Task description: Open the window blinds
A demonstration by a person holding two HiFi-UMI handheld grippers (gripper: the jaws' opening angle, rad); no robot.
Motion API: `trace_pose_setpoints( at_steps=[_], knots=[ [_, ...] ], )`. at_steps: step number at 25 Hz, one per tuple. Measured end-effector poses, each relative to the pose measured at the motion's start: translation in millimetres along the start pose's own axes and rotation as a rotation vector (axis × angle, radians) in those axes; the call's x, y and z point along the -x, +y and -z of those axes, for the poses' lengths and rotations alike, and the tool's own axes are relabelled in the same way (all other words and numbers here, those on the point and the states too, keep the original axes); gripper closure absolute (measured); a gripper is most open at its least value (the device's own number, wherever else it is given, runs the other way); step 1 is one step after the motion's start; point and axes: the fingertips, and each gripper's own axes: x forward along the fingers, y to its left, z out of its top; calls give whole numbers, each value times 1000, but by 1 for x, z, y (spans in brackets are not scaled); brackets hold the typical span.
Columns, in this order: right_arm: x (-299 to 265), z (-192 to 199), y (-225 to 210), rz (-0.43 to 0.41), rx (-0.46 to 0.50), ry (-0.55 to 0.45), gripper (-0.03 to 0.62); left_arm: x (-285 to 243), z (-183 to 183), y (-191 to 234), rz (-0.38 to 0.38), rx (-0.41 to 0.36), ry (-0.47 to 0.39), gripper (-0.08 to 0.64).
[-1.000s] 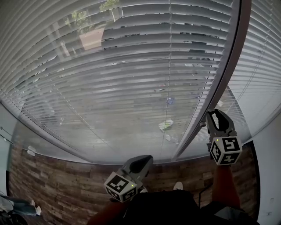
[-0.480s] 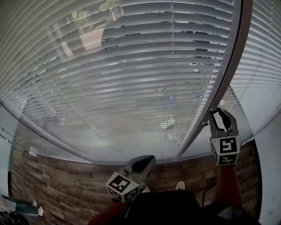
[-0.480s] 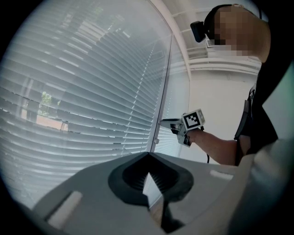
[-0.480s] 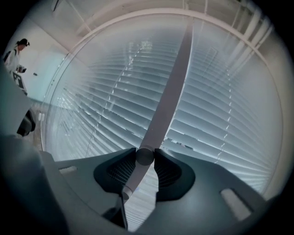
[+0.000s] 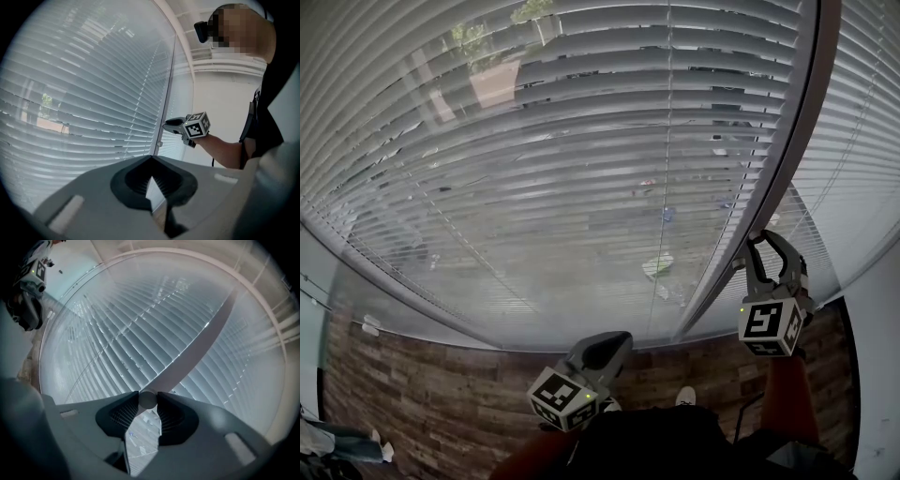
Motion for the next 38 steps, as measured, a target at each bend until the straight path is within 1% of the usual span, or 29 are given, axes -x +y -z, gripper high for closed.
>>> trace_pose_setpoints(
  at_steps=[2,4,7,10,13,16,18,20,23,27,32,35,38],
  knots=[
    [1,-1,1,1,14,4,445,0,0,-1,2,2,1,560],
    [0,0,1,-5,-3,3,443,-2,0,-1,7,7,0,560],
    [0,-1,-3,-19,-89,-21,439,-3,2,0,9,10,2,560],
    [6,-8,-10,-38,-229,-59,434,-2,3,0,5,4,13,560],
    [9,-9,-11,-88,-435,-120,426,-3,4,0,6,5,13,560],
    [7,-7,-14,-128,-634,-148,420,-6,5,0,9,5,14,560],
    [5,-4,-15,-143,-721,-148,419,-7,4,-1,11,6,13,560],
    [4,-1,-14,-153,-775,-141,419,-7,3,-1,9,7,13,560],
    [1,3,-11,-161,-808,-130,420,-7,3,0,11,8,11,560],
    [-2,5,-9,-168,-823,-122,420,-7,2,1,7,9,10,560],
    [-3,6,-9,-168,-831,-122,439,-7,3,1,16,13,6,560],
    [-3,5,-9,-167,-810,-120,439,-7,2,2,15,12,4,560],
    [-3,4,-9,-154,-737,-113,440,-8,1,3,12,6,2,560]
  ],
)
